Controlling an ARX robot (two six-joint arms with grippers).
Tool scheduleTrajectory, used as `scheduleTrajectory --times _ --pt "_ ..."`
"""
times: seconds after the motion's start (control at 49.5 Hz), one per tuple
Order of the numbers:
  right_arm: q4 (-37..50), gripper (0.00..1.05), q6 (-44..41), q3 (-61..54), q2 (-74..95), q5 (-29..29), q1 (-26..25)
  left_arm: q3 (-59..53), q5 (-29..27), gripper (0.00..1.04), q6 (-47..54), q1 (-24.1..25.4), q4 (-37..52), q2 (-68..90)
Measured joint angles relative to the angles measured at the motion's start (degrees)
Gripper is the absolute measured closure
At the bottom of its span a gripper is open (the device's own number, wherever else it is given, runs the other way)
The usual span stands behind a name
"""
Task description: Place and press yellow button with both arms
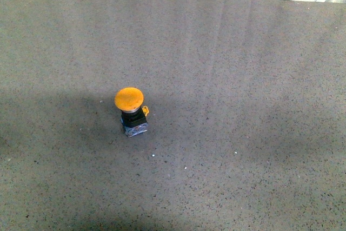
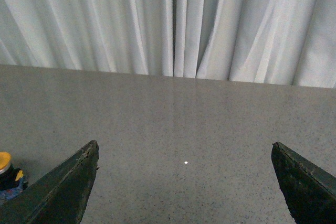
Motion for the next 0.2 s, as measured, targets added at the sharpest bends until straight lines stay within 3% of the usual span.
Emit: scheduleTrajectory --times 0.202 --pt "0.0 0.09 0.0 0.0 0.0 0.0 0.0 0.0 0.0 0.09 0.0 0.0 0.0 0.0"
